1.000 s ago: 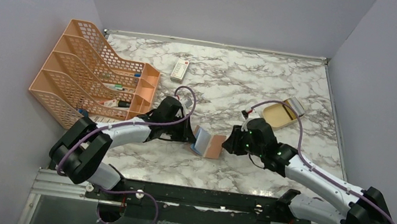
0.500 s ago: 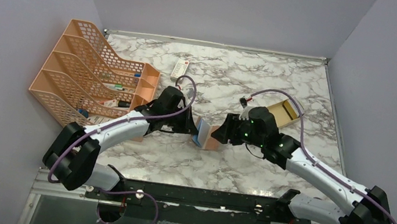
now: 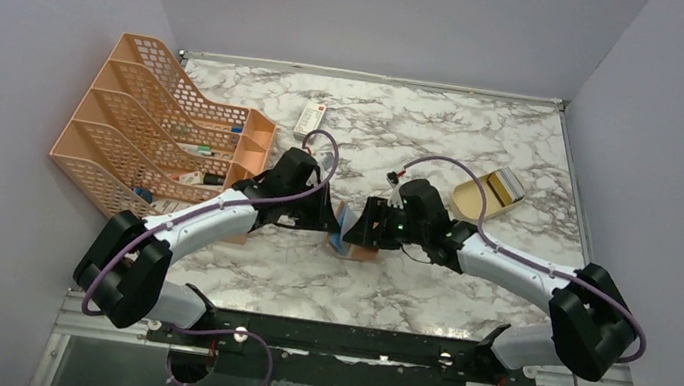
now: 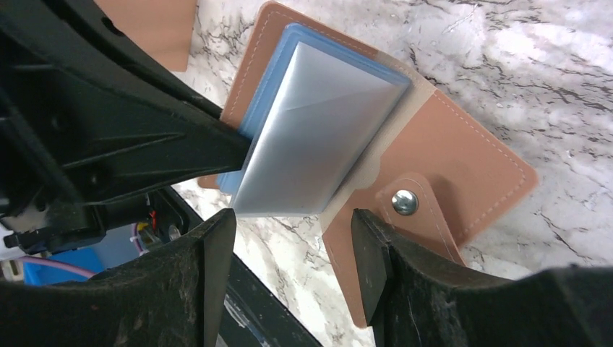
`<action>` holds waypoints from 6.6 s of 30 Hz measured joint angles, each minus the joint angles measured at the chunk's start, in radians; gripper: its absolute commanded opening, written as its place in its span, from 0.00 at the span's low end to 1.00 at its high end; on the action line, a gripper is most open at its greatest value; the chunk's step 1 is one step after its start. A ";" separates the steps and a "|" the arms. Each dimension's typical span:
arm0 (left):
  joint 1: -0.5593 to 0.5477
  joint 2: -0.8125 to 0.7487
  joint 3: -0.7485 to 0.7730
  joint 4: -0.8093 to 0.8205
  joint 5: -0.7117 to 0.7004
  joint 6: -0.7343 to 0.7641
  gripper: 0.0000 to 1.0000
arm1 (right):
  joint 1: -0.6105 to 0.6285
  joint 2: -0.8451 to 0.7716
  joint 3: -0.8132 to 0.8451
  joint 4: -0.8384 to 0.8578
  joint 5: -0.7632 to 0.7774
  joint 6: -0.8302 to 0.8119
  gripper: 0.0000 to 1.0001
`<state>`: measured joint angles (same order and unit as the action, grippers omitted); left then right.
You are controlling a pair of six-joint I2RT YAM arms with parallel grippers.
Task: Put the credit cards into the card holder
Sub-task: Open the card holder at the center of the board, then pick up the credit card from the storage box.
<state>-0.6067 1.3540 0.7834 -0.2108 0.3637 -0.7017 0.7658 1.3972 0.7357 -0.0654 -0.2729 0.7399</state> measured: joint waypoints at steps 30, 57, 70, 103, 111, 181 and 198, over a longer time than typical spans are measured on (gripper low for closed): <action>-0.002 0.008 -0.117 0.113 0.044 -0.034 0.00 | 0.005 0.055 0.010 -0.195 0.299 -0.091 0.44; 0.003 -0.101 -0.223 0.233 0.100 -0.074 0.00 | 0.005 0.058 -0.055 -0.153 0.229 -0.197 0.41; 0.005 -0.103 -0.216 0.233 0.100 -0.092 0.00 | 0.008 0.021 -0.105 -0.105 0.157 -0.219 0.57; 0.010 -0.085 -0.022 -0.077 0.006 0.187 0.00 | -0.166 0.107 0.309 -0.184 0.340 -0.471 0.45; 0.010 -0.085 -0.014 -0.148 0.035 0.274 0.00 | -0.299 0.247 0.408 -0.274 0.449 -0.604 0.46; 0.011 -0.177 -0.009 -0.224 0.082 0.384 0.00 | -0.587 0.494 0.519 -0.353 1.019 -0.934 0.21; 0.012 -0.167 -0.009 -0.224 0.090 0.383 0.00 | -0.587 0.494 0.567 -0.438 0.999 -0.863 0.08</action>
<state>-0.5949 1.1870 0.7746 -0.4343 0.4534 -0.3187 0.1791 1.8908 1.3029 -0.5037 0.7265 -0.1230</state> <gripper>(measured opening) 0.030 0.115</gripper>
